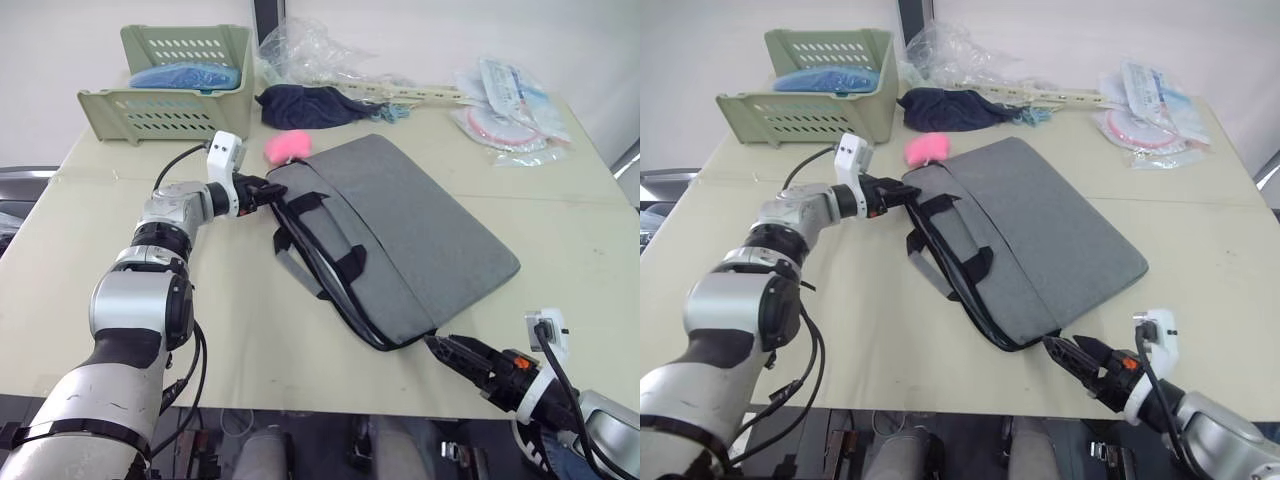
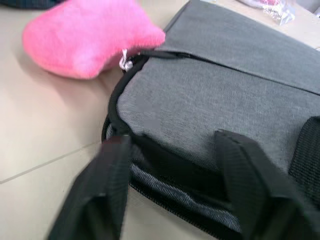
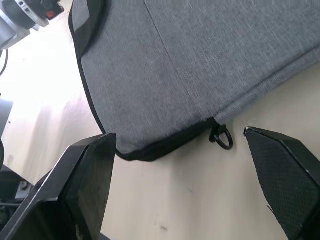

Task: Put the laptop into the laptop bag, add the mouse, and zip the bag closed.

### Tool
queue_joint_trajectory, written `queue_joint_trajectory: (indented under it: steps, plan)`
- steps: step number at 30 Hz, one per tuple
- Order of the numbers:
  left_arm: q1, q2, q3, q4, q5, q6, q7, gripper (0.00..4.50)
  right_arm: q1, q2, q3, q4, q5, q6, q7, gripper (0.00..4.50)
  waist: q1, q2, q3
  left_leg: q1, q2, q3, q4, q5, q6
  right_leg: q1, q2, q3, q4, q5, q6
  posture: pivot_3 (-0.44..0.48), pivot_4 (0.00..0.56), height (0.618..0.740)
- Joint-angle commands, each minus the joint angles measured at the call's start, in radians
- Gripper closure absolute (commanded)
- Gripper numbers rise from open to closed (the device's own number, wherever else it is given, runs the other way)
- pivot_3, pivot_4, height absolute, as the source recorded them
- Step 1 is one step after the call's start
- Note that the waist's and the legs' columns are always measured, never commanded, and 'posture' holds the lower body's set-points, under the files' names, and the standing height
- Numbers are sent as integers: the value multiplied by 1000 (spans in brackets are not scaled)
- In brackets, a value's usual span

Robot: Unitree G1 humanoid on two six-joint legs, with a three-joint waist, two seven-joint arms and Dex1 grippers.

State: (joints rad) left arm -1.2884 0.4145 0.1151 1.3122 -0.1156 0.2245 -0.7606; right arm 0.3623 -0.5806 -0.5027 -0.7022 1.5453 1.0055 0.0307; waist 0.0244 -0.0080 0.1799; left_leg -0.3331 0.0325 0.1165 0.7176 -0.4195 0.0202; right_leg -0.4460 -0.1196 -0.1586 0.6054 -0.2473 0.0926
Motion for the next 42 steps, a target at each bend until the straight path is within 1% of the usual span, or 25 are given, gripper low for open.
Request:
queue_joint_trajectory:
  steps: [1, 2, 3, 4, 7, 11, 12, 21, 24, 26, 29, 31, 33, 37, 42]
  plan:
    - [-28, -16, 18, -3, 4, -12, -11, 3633, -28, 14, 64, 10, 67, -72, -63, 0, 0, 0, 0, 0, 0, 0, 0, 0, 0, 0, 0, 0, 0, 0, 0, 0, 150, 740]
    - [-27, -18, 17, -4, 9, -13, -11, 4270, -38, 17, 85, 15, 73, -87, -79, 256, 0, 0, 0, 0, 0, 0, 0, 0, 0, 0, 0, 0, 0, 0, 0, 0, 150, 740]
    - [-24, -18, 16, -5, 13, -15, -12, 4500, -48, 16, 104, 20, 72, -98, -90, 548, 0, 0, 0, 0, 0, 0, 0, 0, 0, 0, 0, 0, 0, 0, 0, 0, 150, 740]
    - [-22, -18, 19, -5, 12, -10, -17, 4500, -58, 15, 125, 25, 66, -105, -98, 848, 0, 0, 0, 0, 0, 0, 0, 0, 0, 0, 0, 0, 0, 0, 0, 0, 150, 740]
    - [-17, -16, 21, -7, 15, -6, -20, 4500, -85, 21, 177, 45, 59, -129, -112, 2271, -1, 0, 0, 0, 0, 0, 0, 0, 0, 0, 0, 0, 0, 0, 0, 0, 150, 740]
    - [-8, -9, 30, -15, 13, 5, -38, 4500, -109, 27, 206, 67, 57, -162, -124, 4269, -2, 0, 0, 0, 0, 0, 0, 0, 0, 0, 0, 0, 0, 0, 0, 0, 150, 740]
    - [-6, -6, 32, -17, 14, 7, -43, 4500, -109, 26, 208, 68, 60, -169, -124, 4395, -2, 0, 0, 0, 0, 0, 0, 0, 0, 0, 0, 0, 0, 0, 0, 0, 150, 740]
    - [77, 79, 54, -91, -9, 73, -102, 4500, -64, -56, 110, 113, 120, -184, -47, 4395, -7, 0, 0, 0, 0, 1, 0, 0, 0, 0, 0, 0, 0, 0, 0, 0, 150, 740]
    - [124, 98, 67, -161, -33, 114, -124, 4500, -72, -94, 96, 150, 131, -165, 10, 4395, -8, 0, 0, 0, 0, 0, 1, 0, 0, 0, 0, 0, 0, 0, 0, 0, 150, 740]
    - [164, 113, 64, -240, -49, 162, -156, 4500, -81, -125, 85, 185, 126, -153, 44, 4395, -9, 0, 0, 0, 1, 0, 1, 0, 0, 0, 0, 0, 0, 0, 0, 0, 150, 740]
    - [294, 154, 64, -479, -99, 312, -206, 4500, -108, -179, 61, 257, 118, -132, 115, 4395, -19, 0, 0, 0, 1, 0, 0, 0, 0, 0, 0, 0, 1, 0, 0, 0, 150, 740]
    - [389, 177, 67, -646, -134, 406, -215, 4500, -137, -209, 60, 300, 112, -116, 161, 4395, -26, 0, 0, 0, 1, 0, 0, 0, 0, 0, 0, 0, 1, 0, 0, 0, 150, 740]
    - [477, 197, 87, -808, -182, 511, -198, 4500, -170, -237, 65, 341, 100, -95, 210, 4395, -28, 0, 0, 1, 2, 0, 0, 0, 0, -1, 0, 0, 1, 0, 0, 0, 150, 740]
    - [598, 232, 133, -1034, -254, 666, -155, 4500, -215, -280, 79, 379, 96, -43, 282, 4395, -24, 0, 0, 0, 2, -1, 1, 0, 0, -1, 0, 0, 1, 0, 0, 0, 150, 740]
    - [788, 292, 211, -1357, -388, 897, -112, 4500, -277, -336, 79, 462, 46, 17, 362, 4395, -24, 0, 0, 0, 3, 0, 1, 0, 0, -1, 0, 2, 2, 0, 0, 0, 150, 740]
